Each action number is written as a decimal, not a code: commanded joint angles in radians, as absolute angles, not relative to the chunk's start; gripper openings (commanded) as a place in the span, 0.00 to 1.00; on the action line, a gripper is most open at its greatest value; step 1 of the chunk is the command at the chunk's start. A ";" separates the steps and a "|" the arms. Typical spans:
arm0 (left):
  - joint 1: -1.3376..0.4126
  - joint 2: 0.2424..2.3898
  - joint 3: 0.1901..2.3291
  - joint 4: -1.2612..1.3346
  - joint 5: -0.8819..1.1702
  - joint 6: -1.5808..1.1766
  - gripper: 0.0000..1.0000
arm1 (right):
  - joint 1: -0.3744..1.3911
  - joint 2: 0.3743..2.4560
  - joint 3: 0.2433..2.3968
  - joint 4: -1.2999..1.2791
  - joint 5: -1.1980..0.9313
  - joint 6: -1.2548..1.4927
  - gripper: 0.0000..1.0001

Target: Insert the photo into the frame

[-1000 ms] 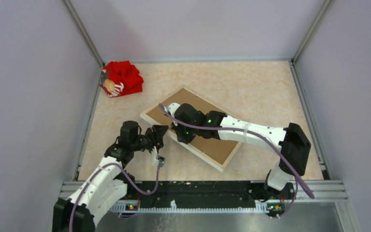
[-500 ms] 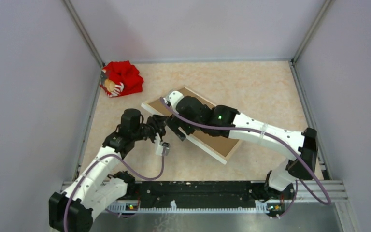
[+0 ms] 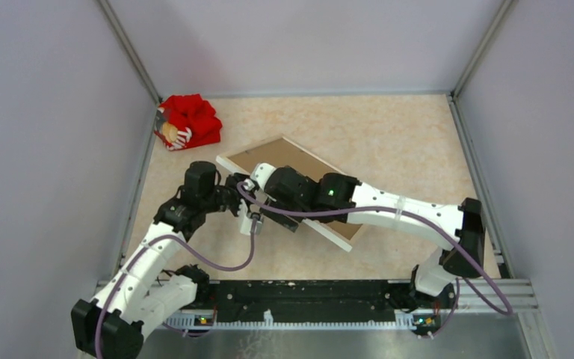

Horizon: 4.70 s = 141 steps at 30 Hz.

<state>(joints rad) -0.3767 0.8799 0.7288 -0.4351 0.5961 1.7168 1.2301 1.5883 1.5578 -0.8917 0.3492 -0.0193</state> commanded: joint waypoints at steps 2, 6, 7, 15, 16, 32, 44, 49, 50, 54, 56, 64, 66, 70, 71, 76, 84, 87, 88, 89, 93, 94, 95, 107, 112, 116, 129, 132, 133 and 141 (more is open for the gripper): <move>-0.381 0.859 0.803 -0.347 0.653 1.676 0.28 | 1.275 1.636 1.565 -0.903 0.496 -0.034 0.69; -0.381 0.846 0.798 -0.346 0.652 1.674 0.29 | 1.274 1.654 1.593 -0.890 0.644 -0.026 0.41; -0.382 0.845 0.797 -0.338 0.651 1.663 0.29 | 1.275 1.658 1.604 -0.894 0.657 -0.024 0.35; -0.381 0.847 0.809 -0.289 0.645 1.585 0.27 | 1.283 1.624 1.543 -0.846 0.605 -0.017 0.47; -0.382 0.846 0.806 -0.285 0.643 1.583 0.26 | 1.284 1.615 1.523 -0.834 0.613 -0.019 0.52; -0.381 0.809 0.823 -0.286 0.642 1.526 0.95 | 1.281 1.509 1.503 -0.617 0.864 -0.197 0.00; -0.379 0.906 1.111 -0.515 0.560 1.187 0.99 | 0.927 1.787 2.165 -0.957 0.440 0.074 0.00; -0.380 0.912 1.163 -0.597 0.566 1.096 0.99 | 0.712 1.845 2.249 -1.002 0.176 0.250 0.00; -0.379 0.913 1.167 -0.603 0.563 1.070 0.99 | 0.678 1.827 2.196 -0.975 0.136 0.273 0.00; -0.379 0.951 1.194 -0.679 0.539 0.974 0.99 | 0.540 1.710 1.912 -0.793 0.007 0.342 0.00; -0.378 1.005 1.196 -0.720 0.466 0.944 0.99 | 0.460 1.640 1.760 -0.696 -0.077 0.387 0.00; -0.309 1.199 1.265 -0.813 0.339 0.813 0.99 | 0.324 1.380 1.168 -0.330 -0.174 0.569 0.00; -0.293 1.197 1.251 -0.790 0.341 0.801 0.99 | 0.320 1.318 1.018 -0.167 -0.187 0.629 0.00; -0.290 1.201 1.201 -0.768 0.345 0.770 0.99 | 0.310 1.312 0.802 0.102 -0.259 0.723 0.00; -0.290 1.208 1.194 -0.771 0.354 0.749 0.99 | 0.309 1.340 0.792 0.123 -0.276 0.730 0.00; -0.274 1.234 1.166 -0.766 0.305 0.655 0.99 | 0.310 1.423 0.715 0.217 -0.291 0.761 0.00; -0.101 1.285 1.136 -0.719 0.422 0.580 0.99 | 0.310 1.559 0.631 0.297 -0.250 0.737 0.00; -0.086 1.301 1.135 -0.735 0.431 0.582 0.99 | 0.310 1.592 0.630 0.257 -0.196 0.716 0.16; -0.083 1.299 1.124 -0.731 0.432 0.582 0.99 | 0.311 1.591 0.625 0.248 -0.171 0.715 0.24; -0.082 1.292 1.115 -0.723 0.432 0.583 0.99 | 0.310 1.589 0.620 0.245 -0.154 0.707 0.33; -0.080 1.280 1.083 -0.682 0.446 0.566 0.99 | 0.310 1.593 0.631 0.220 -0.145 0.676 0.55; -0.079 1.284 1.081 -0.679 0.450 0.558 0.99 | 0.310 1.595 0.642 0.208 -0.146 0.668 0.60; -0.078 1.289 1.079 -0.672 0.454 0.545 0.99 | 0.310 1.595 0.651 0.196 -0.147 0.659 0.65; -0.028 1.296 0.994 -0.438 0.447 0.386 0.99 | 0.179 1.384 0.788 -0.127 0.280 0.570 0.99; 0.026 1.297 0.792 -0.063 0.442 0.262 0.99 | 0.153 1.379 0.731 0.059 0.728 0.472 0.99; 0.045 1.401 0.715 0.089 0.435 0.222 0.99 | 0.147 1.400 0.634 0.271 0.871 0.383 0.99; 0.103 1.455 0.403 0.788 0.392 0.077 0.99 | 0.126 1.354 0.210 1.060 0.757 0.170 0.99; 0.104 1.422 0.266 1.060 0.364 0.031 0.99 | 0.126 1.352 0.183 1.125 0.719 0.144 0.99; 0.106 1.436 0.202 1.163 0.365 0.028 0.99 | 0.126 1.348 0.182 1.118 0.705 0.143 0.99; 0.103 1.549 0.229 1.222 0.429 0.068 0.99 | 0.147 1.519 0.100 1.498 0.367 -0.074 0.99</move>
